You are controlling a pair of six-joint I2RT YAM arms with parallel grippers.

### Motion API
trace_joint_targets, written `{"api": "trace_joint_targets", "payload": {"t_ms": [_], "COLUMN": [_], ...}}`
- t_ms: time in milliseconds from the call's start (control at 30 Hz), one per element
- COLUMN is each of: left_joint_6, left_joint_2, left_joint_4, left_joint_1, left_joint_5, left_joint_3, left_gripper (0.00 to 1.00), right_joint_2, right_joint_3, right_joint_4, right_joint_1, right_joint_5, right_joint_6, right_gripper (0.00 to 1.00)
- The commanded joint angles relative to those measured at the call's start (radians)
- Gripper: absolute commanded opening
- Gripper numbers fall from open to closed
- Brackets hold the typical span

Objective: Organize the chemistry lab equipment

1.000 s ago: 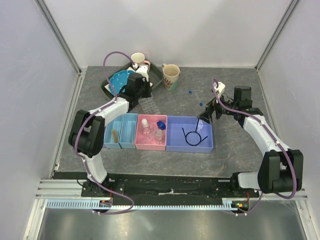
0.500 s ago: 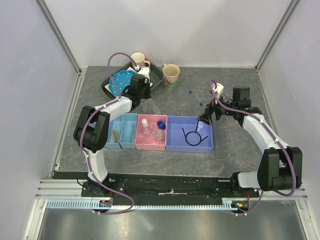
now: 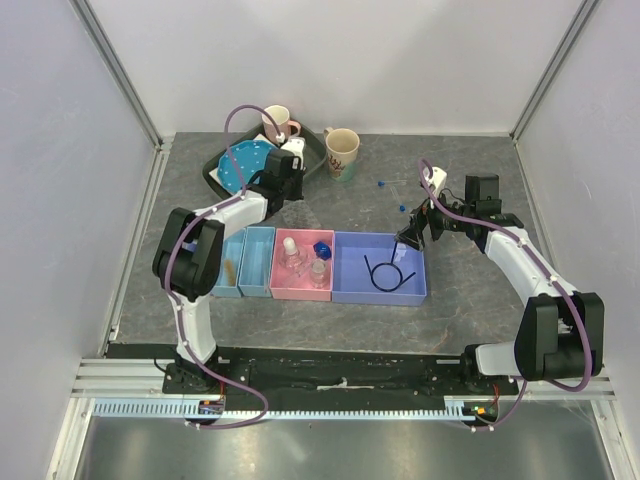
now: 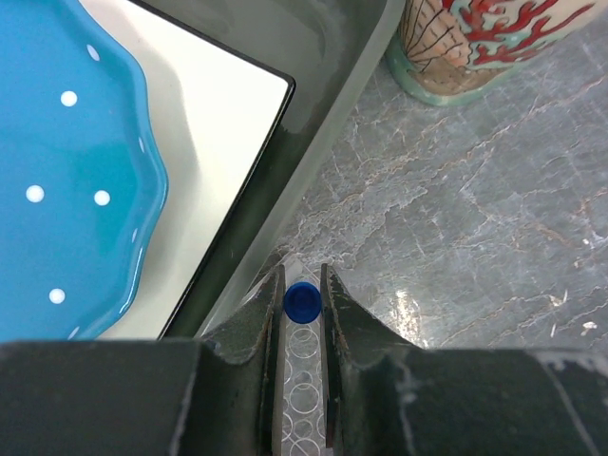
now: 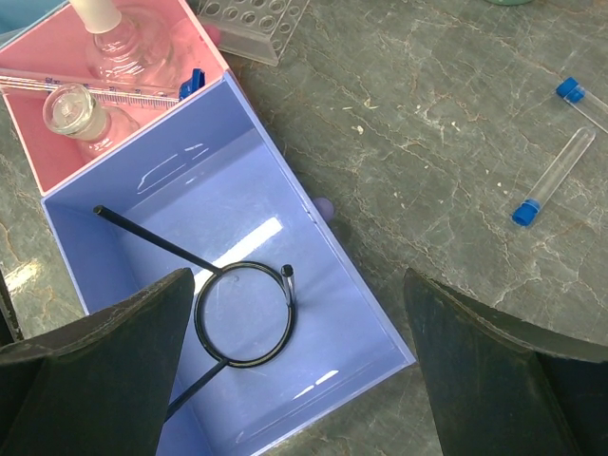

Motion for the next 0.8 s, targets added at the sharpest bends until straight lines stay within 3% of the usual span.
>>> {"api": "trace_joint_targets", "payload": {"t_ms": [0, 233, 567, 767], "left_joint_6": [0.072, 0.037, -0.006, -0.027], "left_joint_2": [0.017, -0.011, -0.166, -0.35], "left_joint_4": [-0.025, -0.108, -0.204, -0.226], "left_joint_1": [-0.015, -0.016, -0.015, 0.011], "left_joint_5": [-0.028, -0.034, -0.02, -0.061], "left_joint_3": [0.043, 0.087, 0.102, -0.008], "left_gripper": [0.19, 0.47, 0.61, 0.76], "right_joint_2": [-0.004, -0.01, -0.004, 0.021], "right_joint_3": [0.043, 0.04, 0.027, 0.041], "right_joint_4": [0.015, 0.013, 0.013, 0.025], "right_joint_1": [-0.008, -0.015, -0.04, -0.047], "right_joint_5": [-0.005, 0.015, 0.039, 0.09], "right_joint_6": [-0.025, -0.041, -0.058, -0.012], "right_gripper": [0.98, 0.98, 0.98, 0.98]}}
